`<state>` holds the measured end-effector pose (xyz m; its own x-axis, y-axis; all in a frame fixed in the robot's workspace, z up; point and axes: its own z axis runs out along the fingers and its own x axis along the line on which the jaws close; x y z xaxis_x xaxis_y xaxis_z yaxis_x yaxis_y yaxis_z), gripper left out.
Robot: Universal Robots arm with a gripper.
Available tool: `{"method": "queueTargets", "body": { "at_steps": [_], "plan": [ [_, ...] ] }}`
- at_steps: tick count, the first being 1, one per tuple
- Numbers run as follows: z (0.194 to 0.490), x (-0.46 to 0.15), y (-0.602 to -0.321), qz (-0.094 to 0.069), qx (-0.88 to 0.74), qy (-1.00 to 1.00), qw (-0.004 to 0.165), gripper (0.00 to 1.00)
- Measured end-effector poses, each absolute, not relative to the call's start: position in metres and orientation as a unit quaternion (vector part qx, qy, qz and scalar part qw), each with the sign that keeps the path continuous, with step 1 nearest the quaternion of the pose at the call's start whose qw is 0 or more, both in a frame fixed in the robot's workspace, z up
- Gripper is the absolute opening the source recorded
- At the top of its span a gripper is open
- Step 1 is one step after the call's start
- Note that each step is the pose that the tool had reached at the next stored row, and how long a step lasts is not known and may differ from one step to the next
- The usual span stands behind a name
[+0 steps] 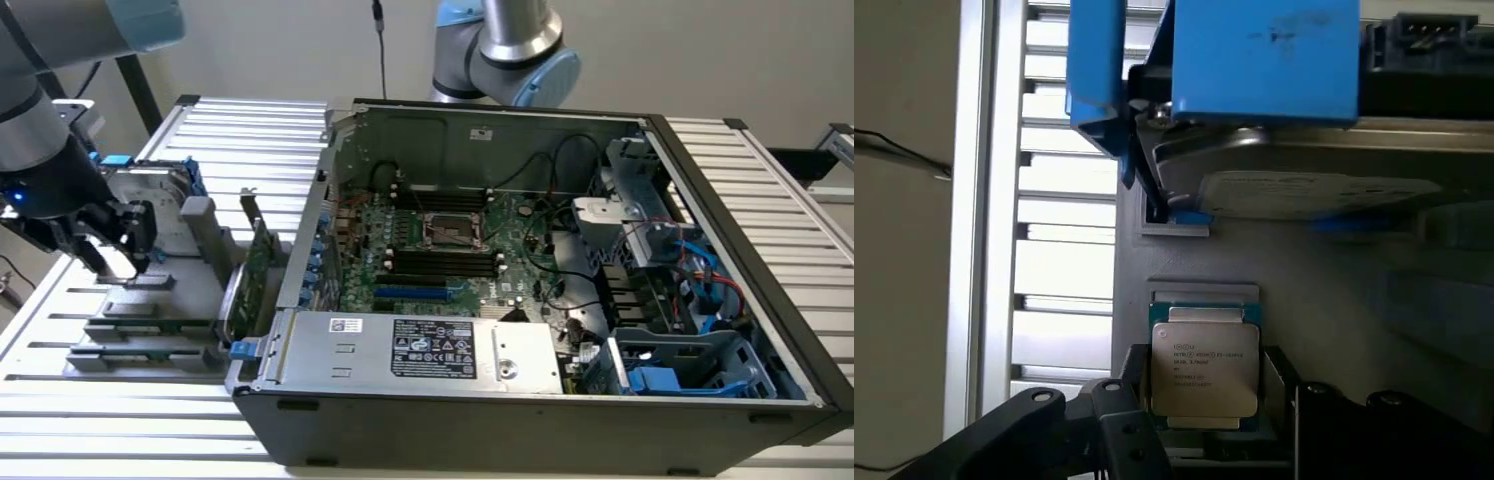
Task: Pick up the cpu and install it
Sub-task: 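Pick up the cpu and move it towards the insertion slot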
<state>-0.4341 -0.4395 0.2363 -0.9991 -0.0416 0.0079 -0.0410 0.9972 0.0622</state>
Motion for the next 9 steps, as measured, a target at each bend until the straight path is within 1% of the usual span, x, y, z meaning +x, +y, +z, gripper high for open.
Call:
{"method": "queueTargets", "body": {
  "at_steps": [9],
  "plan": [
    [0.277,-0.427,-0.439,-0.031,0.021,-0.999,0.006,0.54]
  ]
}}
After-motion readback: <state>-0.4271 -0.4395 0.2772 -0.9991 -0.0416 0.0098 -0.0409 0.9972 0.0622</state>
